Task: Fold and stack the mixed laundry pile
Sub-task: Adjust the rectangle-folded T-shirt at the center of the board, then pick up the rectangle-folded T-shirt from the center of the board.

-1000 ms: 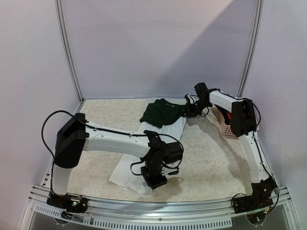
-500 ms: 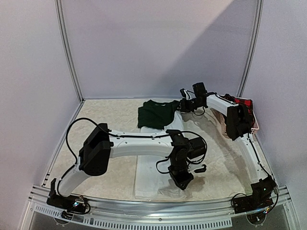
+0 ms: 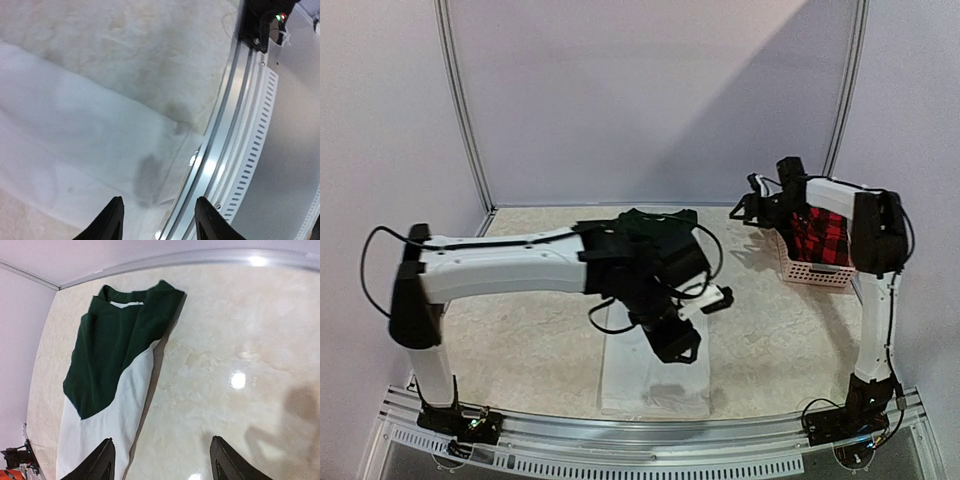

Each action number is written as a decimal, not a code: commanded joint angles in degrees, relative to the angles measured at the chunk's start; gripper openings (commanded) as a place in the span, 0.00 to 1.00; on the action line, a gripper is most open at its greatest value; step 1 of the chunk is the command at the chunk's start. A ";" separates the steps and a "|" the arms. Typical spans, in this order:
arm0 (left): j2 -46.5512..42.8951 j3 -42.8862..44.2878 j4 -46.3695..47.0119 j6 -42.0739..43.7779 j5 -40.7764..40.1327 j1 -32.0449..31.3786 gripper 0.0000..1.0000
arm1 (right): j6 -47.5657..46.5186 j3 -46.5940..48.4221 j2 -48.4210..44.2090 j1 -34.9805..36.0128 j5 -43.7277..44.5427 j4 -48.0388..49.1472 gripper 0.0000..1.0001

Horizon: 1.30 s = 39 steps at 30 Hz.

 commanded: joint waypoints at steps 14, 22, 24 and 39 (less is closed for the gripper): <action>-32.80 -51.90 20.18 22.46 -15.96 -6.53 0.48 | -55.07 -58.06 -55.65 24.01 7.55 -15.62 0.50; -36.60 -61.41 22.51 35.62 -24.72 -11.44 0.48 | -60.26 -66.89 -59.84 49.66 27.77 -4.03 0.54; -37.16 -63.52 24.90 39.30 -29.32 -12.76 0.48 | -63.07 -67.42 -57.43 55.18 33.36 -1.75 0.55; -30.99 -69.64 41.33 49.63 -39.93 -18.86 0.52 | -66.20 -69.59 -48.76 65.61 42.52 7.47 0.55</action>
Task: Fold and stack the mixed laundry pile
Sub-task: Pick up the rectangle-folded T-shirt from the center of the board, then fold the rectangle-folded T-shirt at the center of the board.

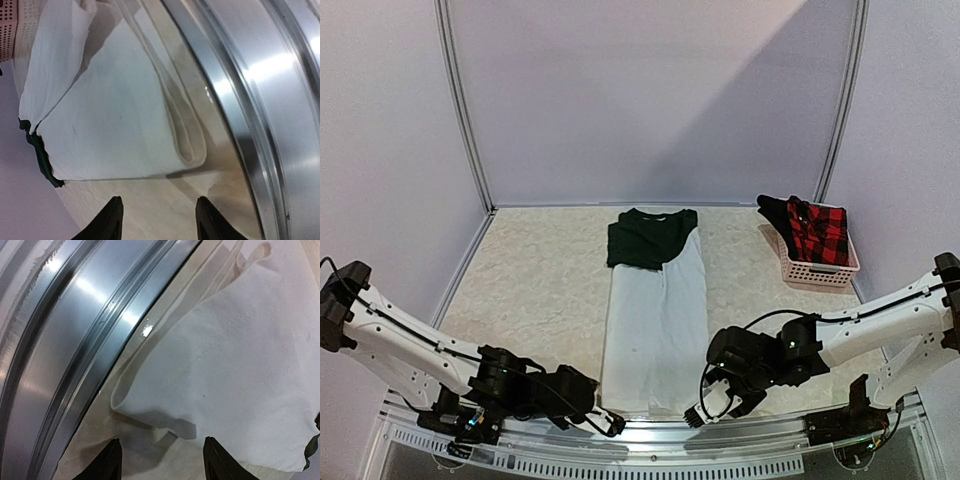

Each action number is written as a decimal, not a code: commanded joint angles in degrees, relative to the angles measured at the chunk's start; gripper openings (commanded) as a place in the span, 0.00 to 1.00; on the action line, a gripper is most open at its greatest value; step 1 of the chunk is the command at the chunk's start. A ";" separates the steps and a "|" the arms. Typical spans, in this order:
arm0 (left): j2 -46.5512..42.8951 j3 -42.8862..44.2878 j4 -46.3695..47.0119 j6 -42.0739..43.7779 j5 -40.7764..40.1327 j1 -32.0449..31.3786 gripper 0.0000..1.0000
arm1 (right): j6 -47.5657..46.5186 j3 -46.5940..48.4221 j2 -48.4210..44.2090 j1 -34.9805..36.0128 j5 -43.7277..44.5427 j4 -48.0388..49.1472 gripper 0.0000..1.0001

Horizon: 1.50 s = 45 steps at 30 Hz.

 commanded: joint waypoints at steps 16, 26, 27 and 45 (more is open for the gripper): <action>10.70 0.48 6.97 5.52 -3.32 -4.57 0.40 | -1.60 -1.37 5.10 7.50 5.95 7.19 0.43; 8.60 0.15 6.05 3.99 -4.38 -4.65 0.00 | 0.14 -1.14 2.03 7.39 8.04 3.85 0.00; 7.47 -0.19 6.34 3.51 -4.88 -4.53 0.00 | 0.28 -1.50 0.77 7.30 8.31 3.56 0.00; -1.61 4.94 13.10 -5.87 -6.95 12.82 0.00 | 5.96 6.92 -8.00 -15.18 2.74 2.18 0.00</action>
